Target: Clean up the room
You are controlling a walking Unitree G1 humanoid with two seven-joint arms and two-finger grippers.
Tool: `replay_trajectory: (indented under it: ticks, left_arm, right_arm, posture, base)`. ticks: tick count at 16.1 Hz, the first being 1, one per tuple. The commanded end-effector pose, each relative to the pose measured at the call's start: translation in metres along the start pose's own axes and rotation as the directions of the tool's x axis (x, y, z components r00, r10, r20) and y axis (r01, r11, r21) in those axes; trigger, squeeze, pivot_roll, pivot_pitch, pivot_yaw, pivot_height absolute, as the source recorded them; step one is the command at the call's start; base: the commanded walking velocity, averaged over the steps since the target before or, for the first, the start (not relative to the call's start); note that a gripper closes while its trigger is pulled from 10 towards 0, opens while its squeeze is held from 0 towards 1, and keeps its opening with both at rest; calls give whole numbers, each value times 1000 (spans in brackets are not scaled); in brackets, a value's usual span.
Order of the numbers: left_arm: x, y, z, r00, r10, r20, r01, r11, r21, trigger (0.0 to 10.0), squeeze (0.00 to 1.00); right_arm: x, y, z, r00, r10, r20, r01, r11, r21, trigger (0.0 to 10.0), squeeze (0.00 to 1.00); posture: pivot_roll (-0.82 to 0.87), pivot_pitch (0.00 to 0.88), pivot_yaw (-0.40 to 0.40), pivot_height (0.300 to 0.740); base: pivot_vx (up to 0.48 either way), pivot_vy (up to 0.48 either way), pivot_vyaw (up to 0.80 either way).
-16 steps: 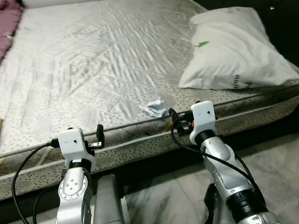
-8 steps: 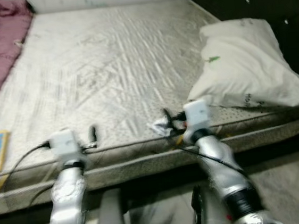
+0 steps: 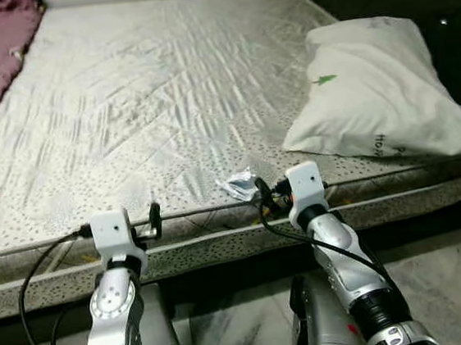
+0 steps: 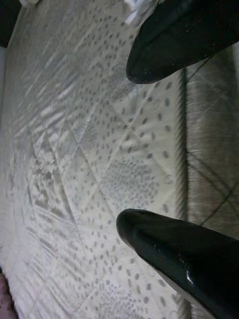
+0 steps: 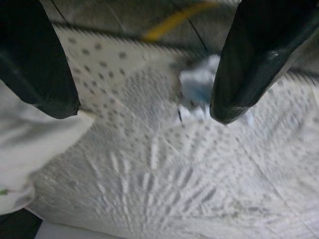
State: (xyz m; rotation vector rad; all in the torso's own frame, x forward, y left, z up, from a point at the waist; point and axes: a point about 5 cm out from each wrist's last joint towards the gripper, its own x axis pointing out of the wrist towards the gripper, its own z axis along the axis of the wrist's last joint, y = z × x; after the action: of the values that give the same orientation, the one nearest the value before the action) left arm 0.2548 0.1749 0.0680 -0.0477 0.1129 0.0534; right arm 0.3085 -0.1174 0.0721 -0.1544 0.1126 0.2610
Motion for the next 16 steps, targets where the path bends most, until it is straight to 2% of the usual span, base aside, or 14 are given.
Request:
replay_trajectory:
  ticks: [1,3,5,9,13,16]
  left_arm:
    - [-3,0,6,1000,-9,12,9,1000,19,10000,0]
    - [-10,2,6,1000,-6,1,6,1000,21,10000,0]
    - [-22,6,6,1000,0,-18,0,999,33,10000,0]
    - [-48,24,14,998,57,-38,-54,996,76,10000,0]
    - [-69,26,17,995,66,-68,-60,994,88,10000,0]
    - [-77,26,20,994,66,-85,-58,994,94,10000,0]
  right_arm:
    - [3,-4,3,1000,4,3,-4,1000,4,10000,0]
    - [4,-6,4,1000,4,5,-4,1000,22,10000,0]
    - [6,-8,-3,1000,0,-12,0,1000,14,10000,0]
    - [26,-4,17,998,53,36,-52,998,-27,10000,0]
    - [40,0,30,994,76,74,-71,995,-67,10000,0]
    - [48,9,37,990,119,74,-112,989,-100,10000,0]
  posture:
    - [141,0,-44,504]
    - [160,0,-38,495]
    - [202,0,-34,481]
    - [269,68,-38,481]
    - [310,109,-36,481]
    - [342,121,-32,481]
  base:
    - [0,0,0]
    - [0,0,244]
    - [0,0,0]
    - [0,0,0]
    - [0,0,0]
    - [0,0,0]
